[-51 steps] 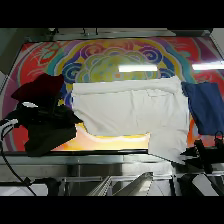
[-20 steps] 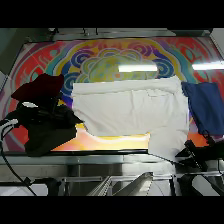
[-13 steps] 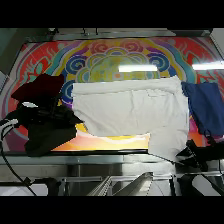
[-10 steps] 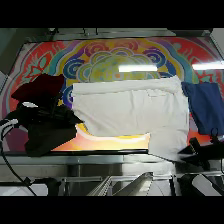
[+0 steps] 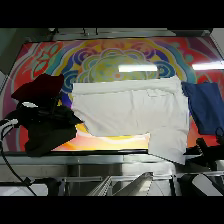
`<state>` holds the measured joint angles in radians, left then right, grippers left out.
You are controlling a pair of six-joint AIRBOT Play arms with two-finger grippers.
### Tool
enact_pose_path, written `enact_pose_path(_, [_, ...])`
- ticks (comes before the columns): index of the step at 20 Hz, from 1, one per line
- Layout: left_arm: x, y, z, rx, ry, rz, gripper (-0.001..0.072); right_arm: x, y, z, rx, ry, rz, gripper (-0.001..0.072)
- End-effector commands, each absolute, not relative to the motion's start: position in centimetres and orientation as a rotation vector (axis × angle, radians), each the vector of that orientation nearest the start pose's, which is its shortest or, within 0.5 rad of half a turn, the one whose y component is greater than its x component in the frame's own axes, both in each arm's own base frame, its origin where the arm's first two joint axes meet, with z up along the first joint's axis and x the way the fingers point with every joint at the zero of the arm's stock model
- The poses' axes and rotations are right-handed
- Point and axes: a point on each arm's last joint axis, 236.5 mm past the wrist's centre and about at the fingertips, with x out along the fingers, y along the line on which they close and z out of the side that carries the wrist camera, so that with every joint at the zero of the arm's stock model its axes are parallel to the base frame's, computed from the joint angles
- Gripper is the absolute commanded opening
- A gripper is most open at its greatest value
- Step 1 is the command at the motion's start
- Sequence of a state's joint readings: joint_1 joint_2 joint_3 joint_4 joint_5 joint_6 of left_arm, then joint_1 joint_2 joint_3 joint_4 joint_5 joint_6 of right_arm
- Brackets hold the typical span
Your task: Fold the shirts.
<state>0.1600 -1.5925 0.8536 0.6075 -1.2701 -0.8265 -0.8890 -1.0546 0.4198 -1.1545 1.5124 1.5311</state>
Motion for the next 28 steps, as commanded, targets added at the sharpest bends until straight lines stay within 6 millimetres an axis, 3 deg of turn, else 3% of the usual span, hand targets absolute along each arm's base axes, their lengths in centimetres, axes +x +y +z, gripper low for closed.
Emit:
enact_pose_path(1, [31.2,-13.8,-9.0,-0.673,1.444,-0.771,0.0015,14.4,-1.3,-7.9,1.278,1.644,-0.219,0.0240])
enact_pose_path(6, [31.2,-13.8,-8.9,-0.674,1.444,-0.771,0.0015,15.6,-2.8,-8.9,1.243,1.605,-0.225,0.0230])
enact_pose_path(7, [31.2,-13.8,-8.9,-0.673,1.444,-0.771,0.0015,15.6,-2.8,-9.2,1.236,1.614,-0.207,0.0247])
enact_pose_path(9, [31.2,-13.8,-8.9,-0.673,1.444,-0.771,0.0015,15.5,-2.7,-9.9,1.220,1.628,-0.169,0.0371])
enact_pose_path(13, [30.9,-13.9,-8.7,-0.679,1.452,-0.784,0.0015,17.1,-3.1,-10.9,1.224,1.599,-0.092,0.0368])
enact_pose_path(17, [30.5,-14.1,-8.5,-0.685,1.465,-0.804,0.0015,22.0,-5.0,-10.1,1.223,1.433,-0.003,0.0368])
enact_pose_path(22, [30.3,-14.2,-8.3,-0.688,1.470,-0.813,0.0015,27.0,-10.3,-9.5,1.133,1.292,-0.054,0.0368])
enact_pose_path(24, [30.3,-14.1,-8.3,-0.689,1.469,-0.812,0.0014,28.3,-10.1,-10.1,1.175,1.255,-0.033,0.0368])
enact_pose_path(28, [30.1,-14.3,-8.1,-0.694,1.476,-0.823,0.0014,30.2,-7.9,-10.5,1.333,1.203,0.112,0.0365])
